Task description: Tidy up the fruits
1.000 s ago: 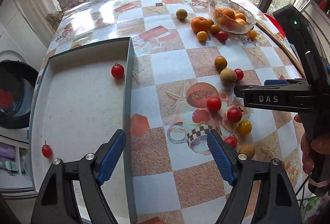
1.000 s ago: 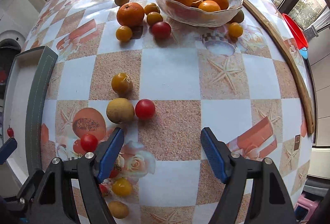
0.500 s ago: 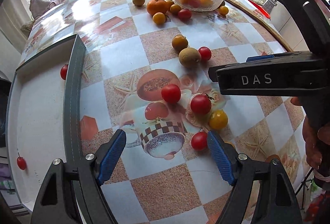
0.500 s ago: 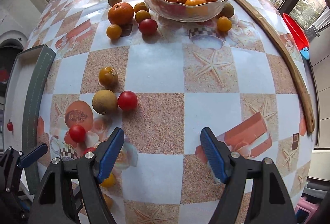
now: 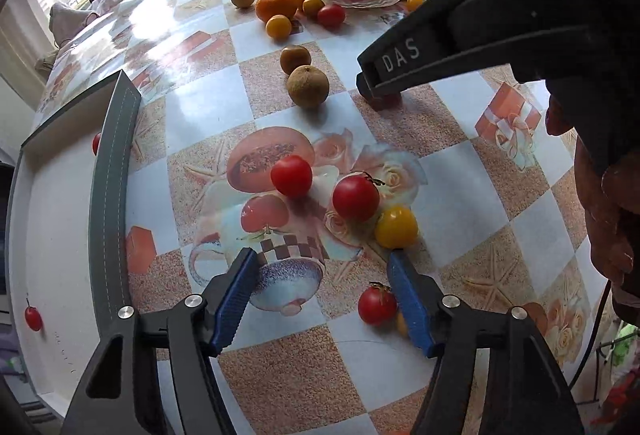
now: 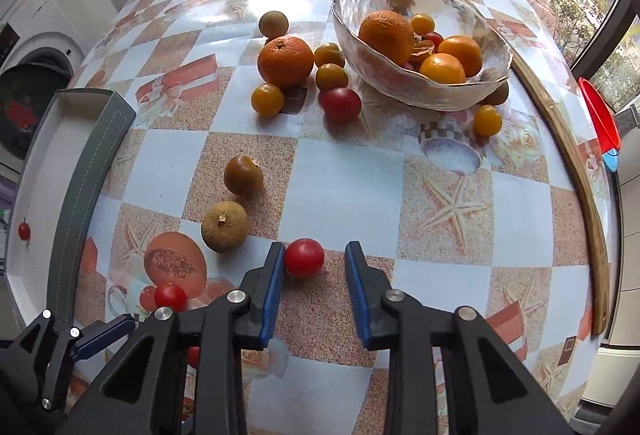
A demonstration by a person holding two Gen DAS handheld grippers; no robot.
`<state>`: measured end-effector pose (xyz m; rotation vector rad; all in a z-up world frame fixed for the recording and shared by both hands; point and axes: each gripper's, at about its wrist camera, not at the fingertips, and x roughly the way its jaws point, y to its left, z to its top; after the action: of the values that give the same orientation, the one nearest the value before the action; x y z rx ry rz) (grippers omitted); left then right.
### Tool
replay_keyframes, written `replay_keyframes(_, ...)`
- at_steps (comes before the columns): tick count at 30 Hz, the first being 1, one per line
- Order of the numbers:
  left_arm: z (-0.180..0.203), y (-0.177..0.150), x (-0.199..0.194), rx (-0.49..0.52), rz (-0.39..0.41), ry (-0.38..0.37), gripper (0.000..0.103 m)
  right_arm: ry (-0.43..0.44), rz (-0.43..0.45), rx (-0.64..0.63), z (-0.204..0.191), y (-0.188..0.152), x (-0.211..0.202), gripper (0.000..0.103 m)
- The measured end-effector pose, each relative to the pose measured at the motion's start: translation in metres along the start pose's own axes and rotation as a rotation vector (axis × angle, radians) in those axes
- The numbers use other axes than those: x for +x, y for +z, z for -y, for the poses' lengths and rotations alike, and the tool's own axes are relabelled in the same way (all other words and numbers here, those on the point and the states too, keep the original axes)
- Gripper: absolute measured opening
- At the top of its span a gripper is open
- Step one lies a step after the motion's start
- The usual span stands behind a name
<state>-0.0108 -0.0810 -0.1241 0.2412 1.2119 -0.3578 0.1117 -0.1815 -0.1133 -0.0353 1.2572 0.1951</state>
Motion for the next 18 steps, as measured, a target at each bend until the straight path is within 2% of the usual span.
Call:
replay_keyframes(2,0.006,0.002,-0.002,0.017,0.002,-0.002,0.032,0.022,-0.002,0.024,0.005,0.000,0.000,0.020)
replay_keyframes(4,0.008,0.004,-0.003,0.013,-0.010,-0.028,0.020,0.043,-0.008,0.057,0.011,-0.004,-0.001,0.020)
replay_keyframes(6,0.007,0.005,-0.005,-0.015,-0.027,-0.063,0.017,0.059,-0.015,0.082,0.017,-0.008,-0.004,0.020)
replay_keyframes(7,0.004,0.004,-0.005,-0.039,-0.033,-0.089,0.013,0.064,-0.017,0.092,0.020,-0.011,-0.006,0.020)
replay_keyframes(13,-0.019,-0.002,-0.012,-0.137,-0.048,-0.161,0.013,0.094,-0.029,0.154,0.033,-0.031,-0.018,0.020)
replay_keyframes(18,-0.021,-0.004,-0.014,-0.127,-0.045,-0.159,0.013,0.103,-0.044,0.177,0.032,-0.041,-0.022,0.020)
